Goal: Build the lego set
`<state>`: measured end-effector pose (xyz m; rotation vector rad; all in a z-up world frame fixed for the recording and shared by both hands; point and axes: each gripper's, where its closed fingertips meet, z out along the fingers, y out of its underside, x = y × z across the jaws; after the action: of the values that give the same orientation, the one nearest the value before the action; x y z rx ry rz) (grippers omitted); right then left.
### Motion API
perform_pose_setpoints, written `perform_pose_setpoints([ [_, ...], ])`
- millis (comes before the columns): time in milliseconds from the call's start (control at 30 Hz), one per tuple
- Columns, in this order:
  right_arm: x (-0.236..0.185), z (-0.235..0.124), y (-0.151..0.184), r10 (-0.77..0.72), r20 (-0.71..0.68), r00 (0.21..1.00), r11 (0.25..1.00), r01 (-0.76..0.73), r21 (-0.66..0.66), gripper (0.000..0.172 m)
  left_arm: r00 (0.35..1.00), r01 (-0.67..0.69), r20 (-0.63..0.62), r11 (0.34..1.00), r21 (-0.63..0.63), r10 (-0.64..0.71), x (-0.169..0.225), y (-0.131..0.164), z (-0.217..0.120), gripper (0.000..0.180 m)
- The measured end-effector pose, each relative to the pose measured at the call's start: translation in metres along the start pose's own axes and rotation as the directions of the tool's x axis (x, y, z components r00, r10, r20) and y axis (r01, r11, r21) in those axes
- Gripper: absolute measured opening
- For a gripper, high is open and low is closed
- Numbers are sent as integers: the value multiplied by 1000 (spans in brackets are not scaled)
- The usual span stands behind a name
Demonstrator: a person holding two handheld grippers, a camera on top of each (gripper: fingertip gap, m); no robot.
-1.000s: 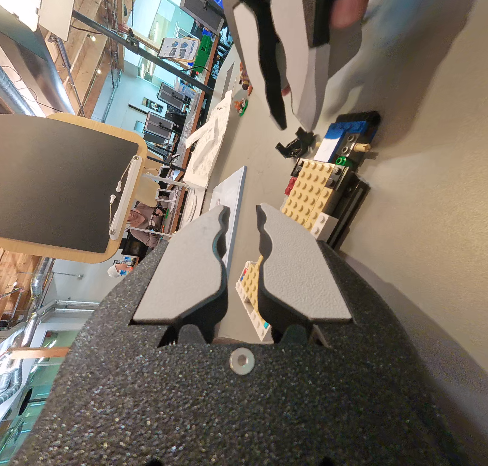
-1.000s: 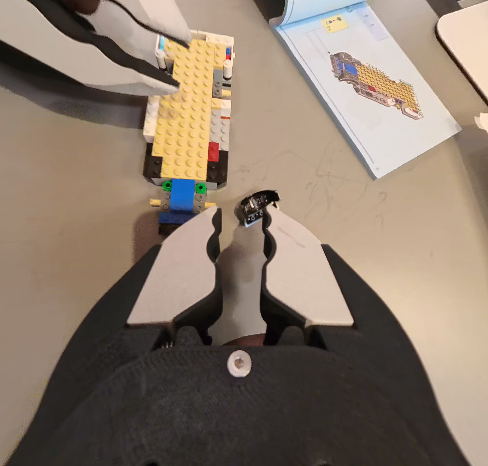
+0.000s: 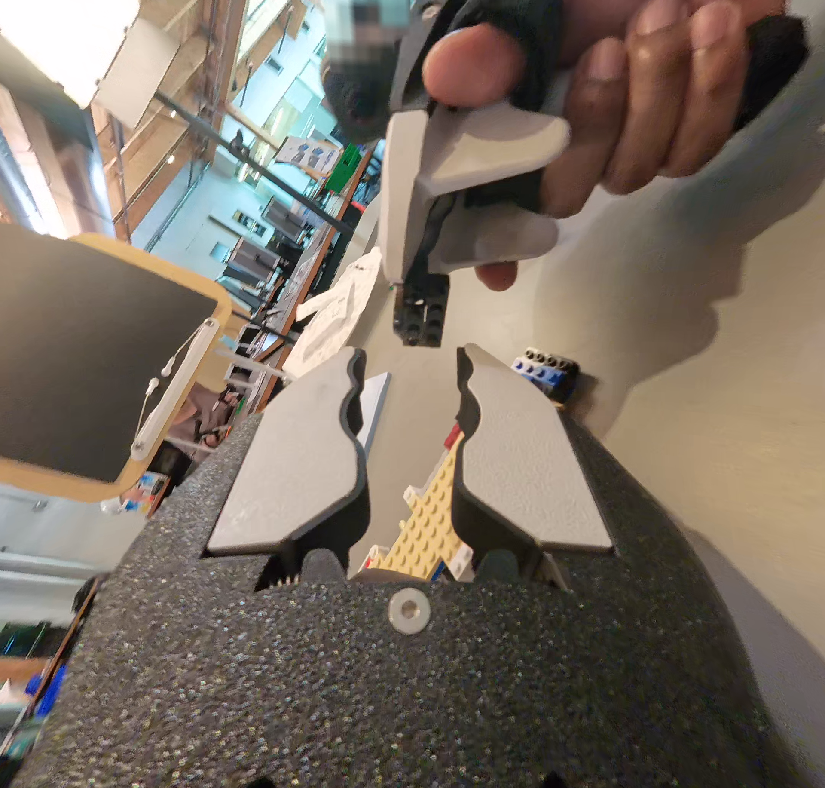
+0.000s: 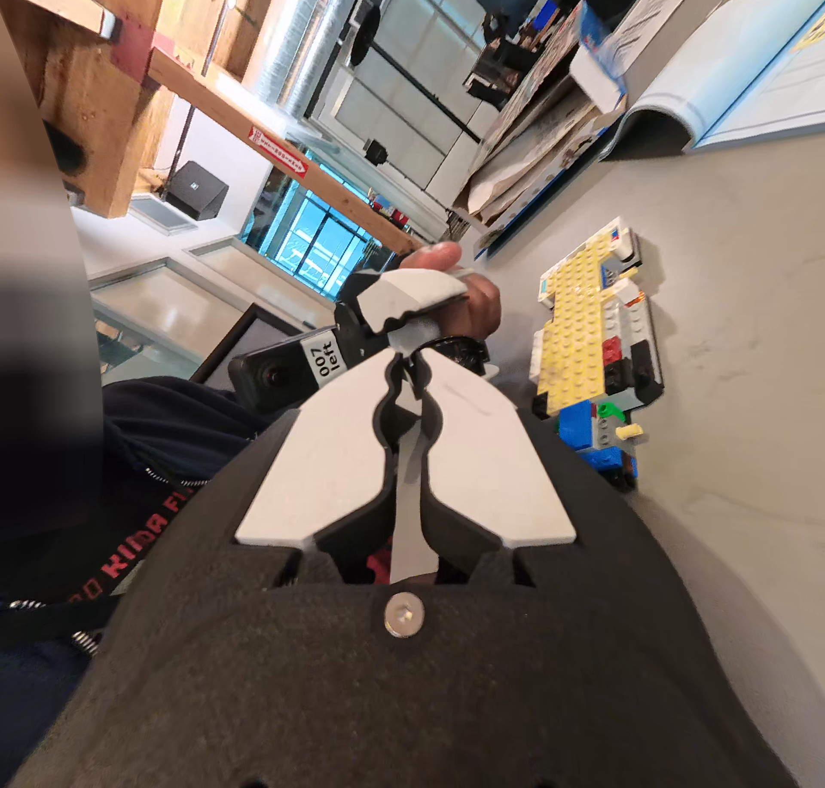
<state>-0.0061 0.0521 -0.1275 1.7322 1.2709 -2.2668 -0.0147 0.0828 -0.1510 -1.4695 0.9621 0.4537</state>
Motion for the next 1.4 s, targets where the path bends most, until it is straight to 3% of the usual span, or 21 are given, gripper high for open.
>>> perform_pose_setpoints([
  [200, -9, 5, 7, 10, 50, 999, 998, -7, -62, 5, 995, 44, -90, 994, 100, -35, 7, -15, -9, 32],
  [533, -13, 5, 7, 40, 104, 994, 999, -36, -38, 6, 999, -18, -48, 997, 69, 22, 7, -15, -5, 22],
  [667, -4, 1, 9, -17, 23, 1000, 997, 19, -68, 8, 995, -46, -83, 998, 40, 49, 12, -11, -5, 22],
  [800, 11, -8, 10, -177, -133, 975, 973, 153, -173, 14, 983, -117, -148, 993, -24, 112, 18, -1, -4, 21],
  [900, 14, -16, 1, -352, -216, 911, 917, 289, -275, 16, 969, -159, -202, 985, -66, 143, 19, 6, -5, 21],
  [1000, 15, -15, 0, -528, -230, 818, 808, 399, -433, 18, 954, -181, -256, 979, -90, 153, 20, 9, -4, 21],
  [1100, 25, -12, 9, -657, -215, 722, 673, 435, -598, 19, 939, -204, -305, 972, -118, 160, 24, 13, -2, 21],
  [1200, 39, -12, 18, -707, -203, 678, 598, 418, -684, 17, 929, -210, -340, 966, -148, 150, 29, 18, 0, 21],
  [1267, 46, -13, 20, -697, -208, 686, 604, 407, -685, 13, 927, -203, -351, 964, -172, 132, 32, 23, 1, 21],
  [1400, 56, -15, 18, -571, -246, 784, 717, 329, -615, 11, 941, -148, -330, 966, -210, 73, 27, 32, 2, 26],
])
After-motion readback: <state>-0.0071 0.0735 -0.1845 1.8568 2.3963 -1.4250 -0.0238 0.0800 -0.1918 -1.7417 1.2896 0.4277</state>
